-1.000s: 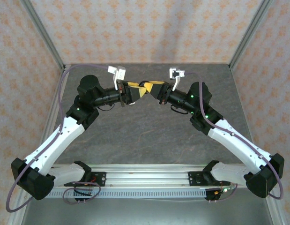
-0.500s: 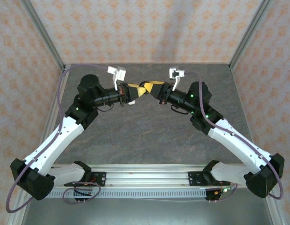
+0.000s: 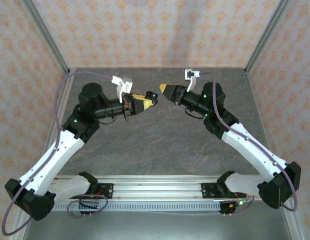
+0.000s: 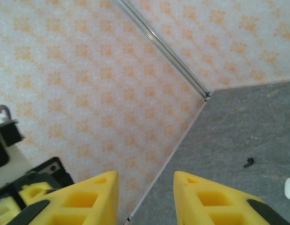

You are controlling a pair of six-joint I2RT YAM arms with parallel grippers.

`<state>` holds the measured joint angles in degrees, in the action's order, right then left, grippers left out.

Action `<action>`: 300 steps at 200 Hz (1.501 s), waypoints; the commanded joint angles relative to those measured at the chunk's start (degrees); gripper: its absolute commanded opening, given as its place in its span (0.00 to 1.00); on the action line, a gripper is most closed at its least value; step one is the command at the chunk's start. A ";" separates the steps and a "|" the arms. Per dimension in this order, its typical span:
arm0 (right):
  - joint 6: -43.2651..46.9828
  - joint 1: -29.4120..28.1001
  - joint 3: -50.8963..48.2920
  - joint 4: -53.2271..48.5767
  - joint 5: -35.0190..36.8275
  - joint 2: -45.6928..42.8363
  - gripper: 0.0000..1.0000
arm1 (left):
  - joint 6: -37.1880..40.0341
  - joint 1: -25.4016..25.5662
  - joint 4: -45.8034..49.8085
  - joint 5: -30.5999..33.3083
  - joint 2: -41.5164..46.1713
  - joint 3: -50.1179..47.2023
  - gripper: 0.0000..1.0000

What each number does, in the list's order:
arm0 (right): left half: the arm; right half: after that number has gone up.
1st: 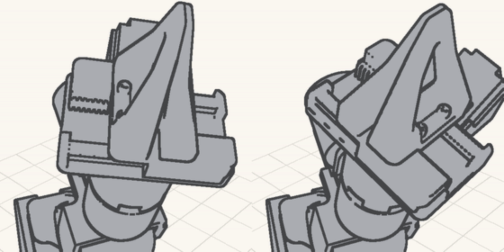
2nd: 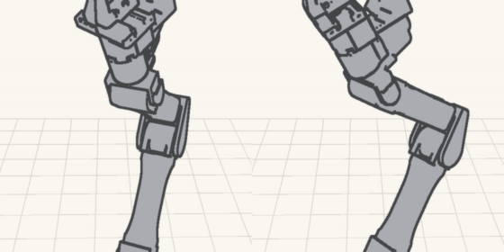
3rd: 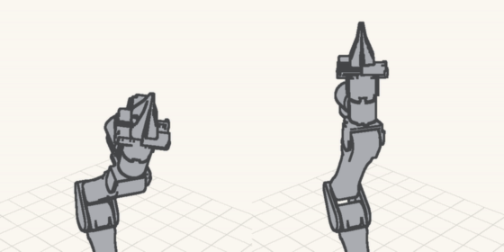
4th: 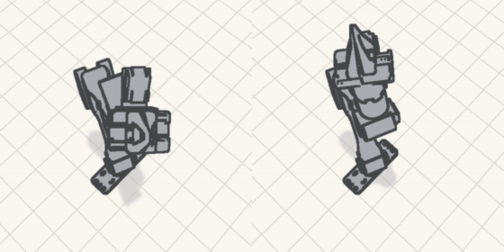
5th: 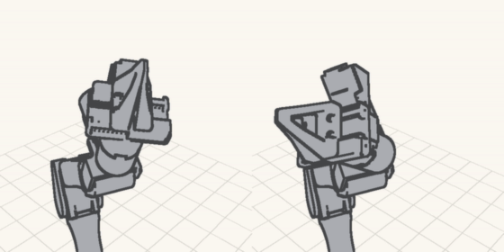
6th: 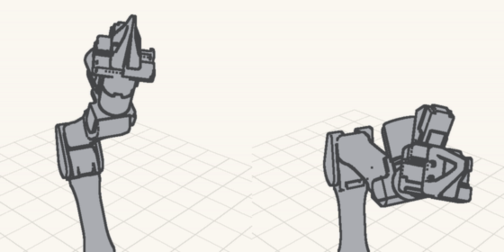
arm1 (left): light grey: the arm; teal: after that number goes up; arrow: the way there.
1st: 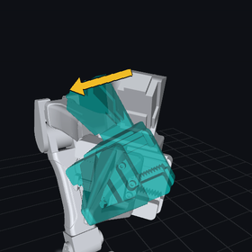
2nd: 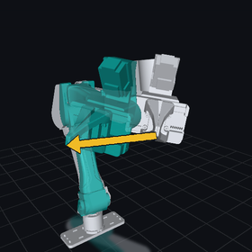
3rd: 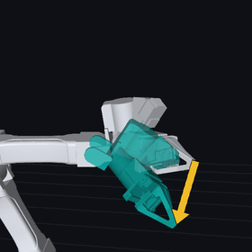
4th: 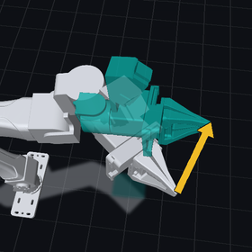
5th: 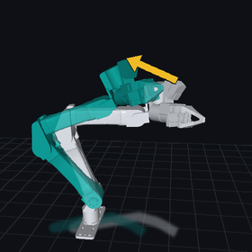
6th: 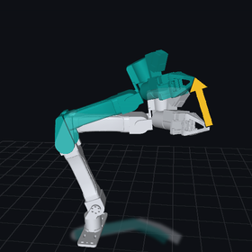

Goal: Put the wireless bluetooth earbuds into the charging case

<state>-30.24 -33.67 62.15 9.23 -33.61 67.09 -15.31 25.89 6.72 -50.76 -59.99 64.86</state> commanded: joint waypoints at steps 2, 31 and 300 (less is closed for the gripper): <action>-1.29 0.10 1.92 -1.65 -1.57 0.40 0.37 | 3.69 0.48 1.55 -0.27 1.58 0.75 0.00; -1.81 0.55 2.72 -4.30 -0.37 0.16 0.40 | 7.19 0.44 5.06 3.53 3.63 -0.06 0.00; -3.60 -13.61 84.73 -39.27 31.76 87.16 0.45 | 20.45 0.28 23.25 27.78 28.81 -12.16 0.00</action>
<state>-33.04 -47.24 146.71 -37.93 -4.71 152.68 4.60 25.89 30.11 -23.55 -31.86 53.34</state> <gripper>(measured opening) 0.450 0.099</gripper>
